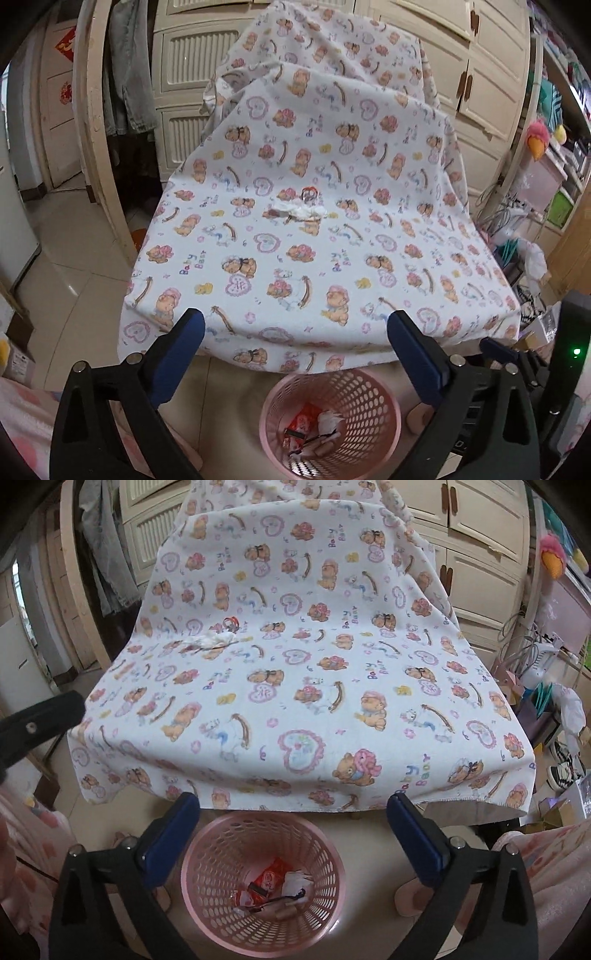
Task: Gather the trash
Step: 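Raise both open tools back up toward the cloth, then close the left tool on the small leftover white tissue piece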
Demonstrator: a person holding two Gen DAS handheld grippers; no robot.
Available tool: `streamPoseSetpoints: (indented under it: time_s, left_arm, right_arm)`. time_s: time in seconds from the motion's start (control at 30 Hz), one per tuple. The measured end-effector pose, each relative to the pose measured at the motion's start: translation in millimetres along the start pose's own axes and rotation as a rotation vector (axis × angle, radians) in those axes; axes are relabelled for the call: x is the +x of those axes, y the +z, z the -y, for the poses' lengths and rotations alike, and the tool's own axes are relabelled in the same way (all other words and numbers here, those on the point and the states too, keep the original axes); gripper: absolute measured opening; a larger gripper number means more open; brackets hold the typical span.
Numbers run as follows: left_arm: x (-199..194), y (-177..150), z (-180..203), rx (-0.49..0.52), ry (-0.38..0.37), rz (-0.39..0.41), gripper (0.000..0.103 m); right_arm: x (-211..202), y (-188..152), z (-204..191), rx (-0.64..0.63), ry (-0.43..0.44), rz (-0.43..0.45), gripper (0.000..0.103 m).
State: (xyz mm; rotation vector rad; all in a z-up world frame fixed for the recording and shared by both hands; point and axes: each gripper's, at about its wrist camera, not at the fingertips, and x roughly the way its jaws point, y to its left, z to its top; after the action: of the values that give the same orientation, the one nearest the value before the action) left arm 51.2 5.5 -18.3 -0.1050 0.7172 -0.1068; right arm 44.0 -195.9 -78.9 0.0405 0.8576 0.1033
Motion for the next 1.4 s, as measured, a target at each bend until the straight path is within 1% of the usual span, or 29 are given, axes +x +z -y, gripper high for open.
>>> streamPoseSetpoints:
  time_s: [0.13,0.23,0.33,0.4,0.5,0.57,0.6,0.67,0.7,0.73,0.77,0.83,0.87,0.93,1.0,1.03,1.07,1.1,1.17,1.2,1.27,1.33,1.4]
  left_arm:
    - [-2.7,1.8,0.7,0.008,0.029,0.022,0.101]
    - [-2.0,1.7,0.1,0.001,0.025,0.021,0.102]
    - [1.4,1.8,-0.8,0.005,0.05,0.002,0.102]
    - [5.2,1.4,-2.6,0.004,0.08,-0.014,0.102]
    - [10.1,1.0,-5.3,0.003,0.102,-0.031,0.102]
    - [12.6,0.5,-7.0,0.0,0.113,-0.038,0.102]
    - [13.7,0.8,-8.0,-0.003,0.113,-0.041,0.102]
    - [16.3,1.5,-10.3,-0.011,0.117,-0.033,0.102]
    - [18.9,2.7,-11.5,-0.015,0.132,-0.032,0.102]
    - [22.7,3.8,-13.1,-0.021,0.152,-0.035,0.102]
    - [25.8,5.5,-15.5,-0.031,0.155,-0.04,0.102]
    - [30.3,8.7,-21.7,-0.066,0.136,-0.044,0.102]
    - [31.7,10.1,-24.6,-0.083,0.13,-0.045,0.102]
    - [35.0,13.5,-29.8,-0.113,0.114,-0.043,0.102]
    - [39.9,19.5,-31.7,-0.119,0.092,-0.037,0.102]
    - [44.7,25.4,-30.7,-0.101,0.081,-0.041,0.101]
    - [49.5,32.1,-28.8,-0.072,0.076,-0.062,0.101]
    - [52.0,38.6,-27.7,-0.051,0.066,-0.078,0.098]
    - [50.7,56.0,-26.9,-0.033,0.007,-0.068,0.097]
    - [51.5,64.9,-26.4,-0.021,0.0,-0.065,0.097]
    - [56.6,83.2,-25.2,0.007,0.004,-0.059,0.097]
    - [66.9,100.4,-24.6,0.038,0.005,-0.065,0.097]
    - [78.8,112.9,-24.9,0.06,0.022,-0.066,0.097]
  right_arm:
    - [-0.7,1.3,1.8,0.011,-0.002,0.009,0.101]
    - [-0.5,0.4,1.2,0.005,-0.002,0.011,0.101]
    - [3.7,-1.1,0.8,-0.005,-0.022,-0.001,0.101]
    - [3.7,-0.3,0.7,-0.006,-0.011,-0.002,0.101]
    - [3.9,1.5,-1.9,-0.031,0.0,-0.012,0.101]
    - [5.3,0.6,-4.4,-0.054,-0.013,-0.014,0.1]
    - [5.9,0.4,-5.2,-0.06,-0.017,-0.014,0.097]
    - [7.3,0.9,-5.8,-0.065,-0.001,-0.026,0.083]
    - [7.6,1.6,-6.1,-0.064,0.01,-0.03,0.08]
    - [7.6,2.8,-6.6,-0.066,0.016,-0.032,0.072]
    - [7.4,4.3,-6.9,-0.069,0.019,-0.032,0.066]
    - [5.2,9.9,-9.1,-0.076,0.032,-0.027,0.059]
    - [2.5,15.0,-10.4,-0.08,0.044,-0.018,0.056]
    - [-4.7,28.5,-14.0,-0.095,0.06,0.013,0.054]
    - [-9.1,41.8,-16.1,-0.099,0.075,0.031,0.052]
    - [-10.5,53.2,-17.1,-0.11,0.088,0.03,0.049]
    - [-11.4,61.7,-17.5,-0.121,0.092,0.031,0.046]
    - [-13.2,73.9,-15.9,-0.126,0.095,0.041,0.046]
    - [-16.2,97.1,-9.8,-0.119,0.102,0.064,0.046]
    - [-16.7,108.2,-6.8,-0.116,0.107,0.07,0.046]
    - [-15.1,130.0,0.6,-0.109,0.107,0.088,0.046]
    - [-9.7,146.5,6.7,-0.106,0.107,0.097,0.045]
    - [-2.1,159.9,10.4,-0.11,0.1,0.108,0.044]
